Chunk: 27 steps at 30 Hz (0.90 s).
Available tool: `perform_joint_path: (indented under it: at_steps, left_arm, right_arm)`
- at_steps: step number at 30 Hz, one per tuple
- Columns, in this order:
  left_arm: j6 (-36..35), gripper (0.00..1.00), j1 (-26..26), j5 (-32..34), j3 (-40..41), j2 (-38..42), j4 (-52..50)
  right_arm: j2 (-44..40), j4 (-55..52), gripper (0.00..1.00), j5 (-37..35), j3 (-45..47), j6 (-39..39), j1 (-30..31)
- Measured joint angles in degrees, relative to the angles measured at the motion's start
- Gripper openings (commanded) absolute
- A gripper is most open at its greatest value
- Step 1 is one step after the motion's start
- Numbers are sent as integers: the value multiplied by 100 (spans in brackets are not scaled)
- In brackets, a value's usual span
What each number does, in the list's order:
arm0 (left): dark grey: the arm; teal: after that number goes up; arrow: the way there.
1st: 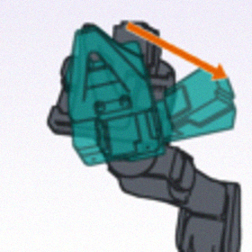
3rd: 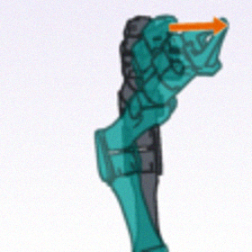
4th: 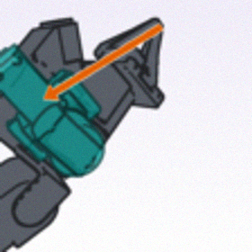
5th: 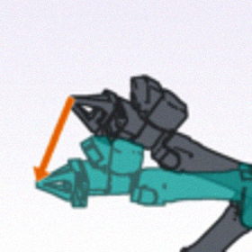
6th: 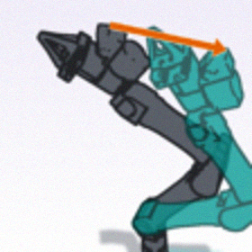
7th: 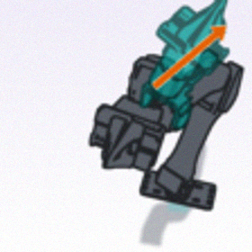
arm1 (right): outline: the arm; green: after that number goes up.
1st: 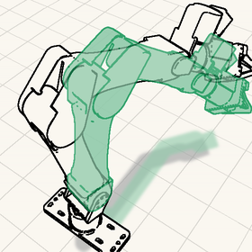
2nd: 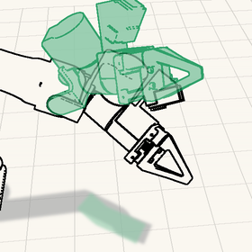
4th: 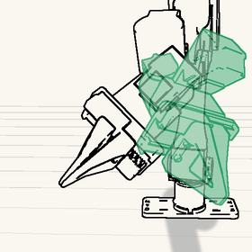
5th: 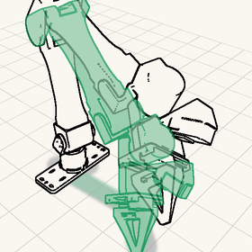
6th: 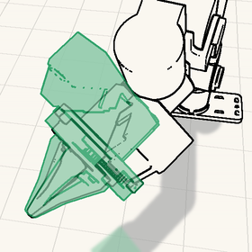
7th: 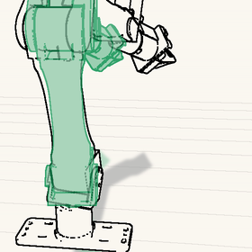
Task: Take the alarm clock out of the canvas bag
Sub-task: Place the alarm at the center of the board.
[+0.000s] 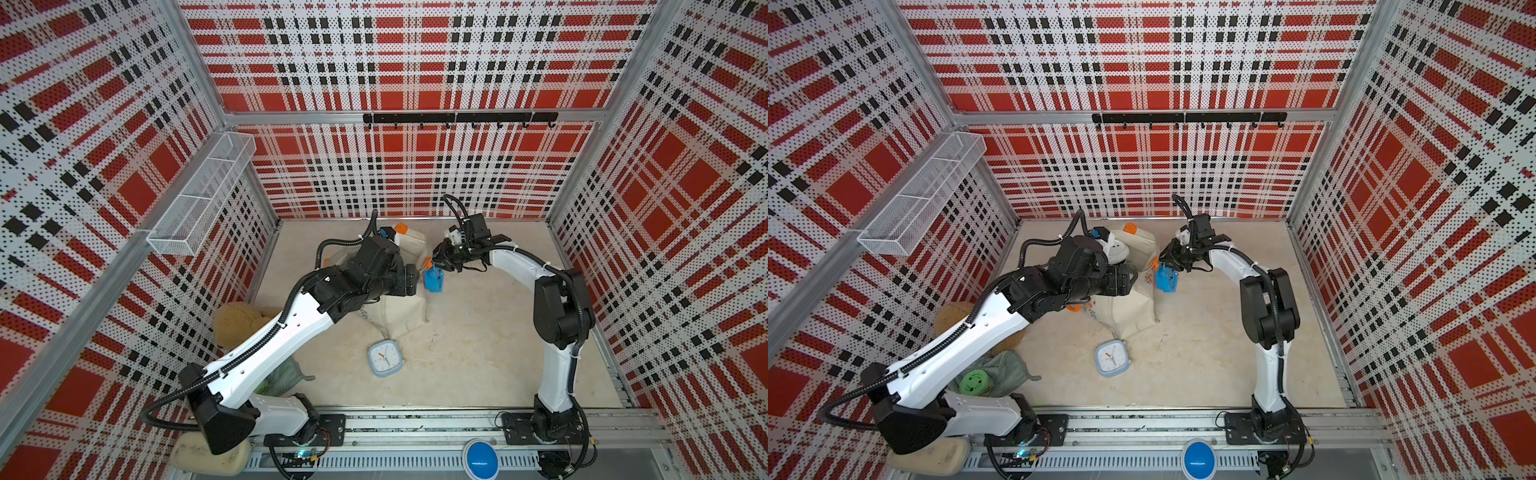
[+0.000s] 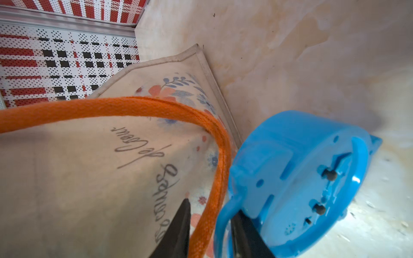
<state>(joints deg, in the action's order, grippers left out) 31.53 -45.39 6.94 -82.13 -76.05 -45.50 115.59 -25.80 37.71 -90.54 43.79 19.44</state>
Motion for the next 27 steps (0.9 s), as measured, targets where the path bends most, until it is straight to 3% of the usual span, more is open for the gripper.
perform_joint_path:
  at_steps: [16, 27]
  left_arm:
    - [50, 78, -59, 0, -2, -13, 7]
    - [63, 78, -140, -2, -181, -140, 61]
  right_arm:
    - [-688, -728, 38, -1128, 485, -531, -35]
    - [-1062, -929, 37, -1504, 1217, -732, -162]
